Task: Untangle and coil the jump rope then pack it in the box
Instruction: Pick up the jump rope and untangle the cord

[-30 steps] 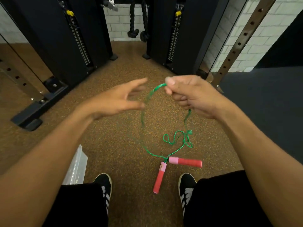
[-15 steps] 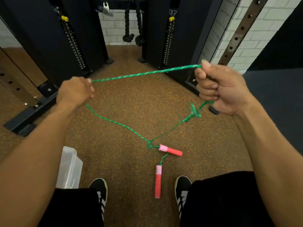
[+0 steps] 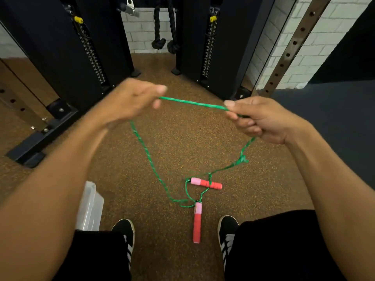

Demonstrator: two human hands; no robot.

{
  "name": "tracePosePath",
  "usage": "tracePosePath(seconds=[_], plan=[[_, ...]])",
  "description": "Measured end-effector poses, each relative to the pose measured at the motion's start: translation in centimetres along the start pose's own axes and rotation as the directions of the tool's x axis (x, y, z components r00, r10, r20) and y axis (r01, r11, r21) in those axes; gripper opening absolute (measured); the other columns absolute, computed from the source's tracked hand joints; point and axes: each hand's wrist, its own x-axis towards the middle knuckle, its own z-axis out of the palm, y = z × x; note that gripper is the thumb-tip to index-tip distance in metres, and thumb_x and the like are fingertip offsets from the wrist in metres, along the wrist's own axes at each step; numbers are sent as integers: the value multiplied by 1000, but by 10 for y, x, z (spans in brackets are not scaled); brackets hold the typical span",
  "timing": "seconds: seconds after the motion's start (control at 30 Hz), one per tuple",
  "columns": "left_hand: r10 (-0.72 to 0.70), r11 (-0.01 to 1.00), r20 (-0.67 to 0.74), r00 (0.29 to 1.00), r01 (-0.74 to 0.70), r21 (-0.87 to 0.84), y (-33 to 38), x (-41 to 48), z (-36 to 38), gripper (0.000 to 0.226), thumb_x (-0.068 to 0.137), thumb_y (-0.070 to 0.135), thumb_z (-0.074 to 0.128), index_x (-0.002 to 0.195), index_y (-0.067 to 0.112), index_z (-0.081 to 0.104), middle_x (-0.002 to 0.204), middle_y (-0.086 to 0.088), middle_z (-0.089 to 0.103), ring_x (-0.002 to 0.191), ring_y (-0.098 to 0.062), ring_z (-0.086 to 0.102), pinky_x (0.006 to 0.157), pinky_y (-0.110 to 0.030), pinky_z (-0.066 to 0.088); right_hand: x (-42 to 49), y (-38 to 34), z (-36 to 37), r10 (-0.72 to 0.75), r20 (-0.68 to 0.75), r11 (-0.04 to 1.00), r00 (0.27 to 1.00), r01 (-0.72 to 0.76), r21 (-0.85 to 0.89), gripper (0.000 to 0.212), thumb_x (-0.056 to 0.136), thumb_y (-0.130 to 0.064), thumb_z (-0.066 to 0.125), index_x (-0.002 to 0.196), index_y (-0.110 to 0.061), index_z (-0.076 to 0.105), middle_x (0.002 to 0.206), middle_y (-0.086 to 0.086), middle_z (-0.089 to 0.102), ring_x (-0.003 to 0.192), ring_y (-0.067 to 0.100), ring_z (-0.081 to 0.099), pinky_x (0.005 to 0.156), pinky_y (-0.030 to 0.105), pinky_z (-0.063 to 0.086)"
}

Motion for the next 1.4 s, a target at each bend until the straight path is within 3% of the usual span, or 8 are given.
tracePosePath(seconds=[0.23, 0.4, 0.53, 0.7, 0.93, 1.03, 1.2, 1.4], plan=[[-401, 806, 24, 916, 341, 484, -79, -4, 12, 31, 101, 39, 42, 94, 17, 63, 94, -3, 63, 88, -20, 60, 72, -31, 44, -4, -3, 9, -99, 57, 995, 993, 98, 20, 34, 93, -41, 52, 67, -19, 55, 49, -9, 33, 37, 2, 25, 40, 19, 14], [-26, 898, 237, 971, 127, -421, 26, 3, 51, 43, 96, 53, 43, 125, 27, 60, 106, 0, 71, 96, -11, 67, 89, -33, 48, 16, -11, 37, -120, 55, 992, 991, 122, -23, 37, 103, -32, 45, 70, -16, 53, 48, -5, 31, 34, 1, 25, 37, 16, 15], [96, 988, 33, 995, -91, -125, 15, 9, 25, 35, 101, 43, 45, 91, 18, 68, 58, 12, 48, 52, -5, 39, 53, -30, 34, 13, -4, 19, -79, 35, 996, 996, 78, 34, 33, 97, -38, 53, 71, -18, 57, 47, -8, 34, 35, 3, 30, 37, 16, 21], [-125, 855, -373, 919, 290, 429, -78, 0, -31, 35, 104, 30, 40, 89, 8, 61, 84, -15, 62, 79, -34, 58, 68, -40, 39, -6, 5, -18, -23, -61, 997, 998, 27, 72, 32, 93, -42, 56, 71, -19, 58, 46, -9, 36, 34, 3, 28, 37, 16, 21], [-304, 949, 176, 936, 281, 143, -23, -1, 35, 42, 103, 33, 42, 144, 30, 42, 149, -1, 47, 132, -21, 48, 109, -43, 38, 14, -2, 19, -94, 58, 995, 994, 95, -15, 34, 98, -38, 51, 70, -18, 55, 49, -8, 34, 38, 2, 25, 41, 19, 16], [-117, 820, 314, 942, 270, -505, 29, -1, 59, 44, 96, 47, 45, 136, 32, 52, 124, -2, 67, 114, -17, 64, 103, -40, 45, 21, -3, 28, -100, 36, 992, 994, 103, -72, 35, 102, -32, 47, 73, -16, 56, 47, -7, 34, 38, 4, 24, 41, 20, 15], [-20, 964, 119, 993, 51, -261, 21, 2, 37, 34, 100, 44, 44, 97, 25, 73, 67, 3, 57, 57, -9, 41, 59, -30, 34, 13, -5, 12, -106, -10, 993, 994, 106, 50, 32, 96, -38, 53, 72, -18, 58, 46, -9, 34, 36, 3, 25, 41, 21, 15], [-389, 866, -250, 887, 445, 230, -56, 4, -1, 41, 103, 38, 41, 85, 16, 71, 69, 0, 55, 62, -15, 48, 65, -34, 34, 4, -3, -1, -115, 9, 985, 993, 112, 133, 29, 94, -38, 53, 74, -16, 55, 46, -9, 34, 34, 2, 27, 39, 20, 15]])
